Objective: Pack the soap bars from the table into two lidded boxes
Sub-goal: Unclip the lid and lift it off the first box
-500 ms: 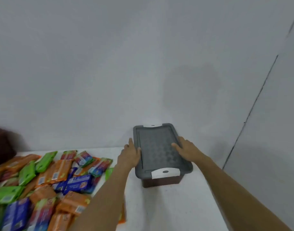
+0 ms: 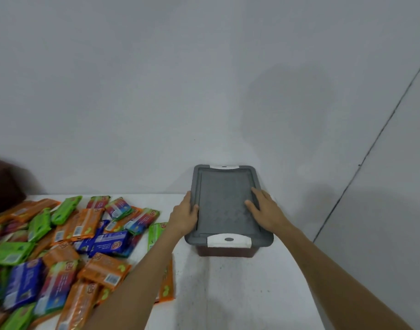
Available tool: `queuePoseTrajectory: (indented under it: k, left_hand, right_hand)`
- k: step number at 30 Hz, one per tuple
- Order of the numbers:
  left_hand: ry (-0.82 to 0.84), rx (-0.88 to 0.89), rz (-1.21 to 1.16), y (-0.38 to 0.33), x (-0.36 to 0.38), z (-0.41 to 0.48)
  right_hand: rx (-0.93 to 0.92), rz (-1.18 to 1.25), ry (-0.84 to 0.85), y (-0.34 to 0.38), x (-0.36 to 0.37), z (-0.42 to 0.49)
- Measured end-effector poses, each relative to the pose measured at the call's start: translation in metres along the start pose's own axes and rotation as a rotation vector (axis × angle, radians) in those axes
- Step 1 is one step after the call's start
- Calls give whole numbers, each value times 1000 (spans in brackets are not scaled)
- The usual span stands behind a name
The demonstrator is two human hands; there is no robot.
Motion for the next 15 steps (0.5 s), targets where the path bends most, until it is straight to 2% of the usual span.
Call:
queuePoseTrajectory:
  k: [2,6,8,11,15]
  left_hand:
    - [15,17,11,4,-3,-1]
    - [81,85,-32,11,-16,-1]
    - [147,100,-95,12,-22,-3]
    - [282,121,-171,6,-24,-8]
    - [427,146,-180,-4,-20,-14]
  right_hand:
    - [36,-38,1,-6,0,2]
    - [47,-296,-25,1,-13,-2]
    - [-6,-404,-84,10,-23,-7]
    - [-102,-530,-87,22,-31,-12]
    - [-217,-558,-93,29,-46,-28]
Point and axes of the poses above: each hand's wrist, its own z-axis towards the middle knuckle, its own x-axis out of the palm, y = z × x, the point moved 8 cm from there along z, towards the middle knuckle, and after that the axes turned 11 degrees about -x, right-handed, at the moved point
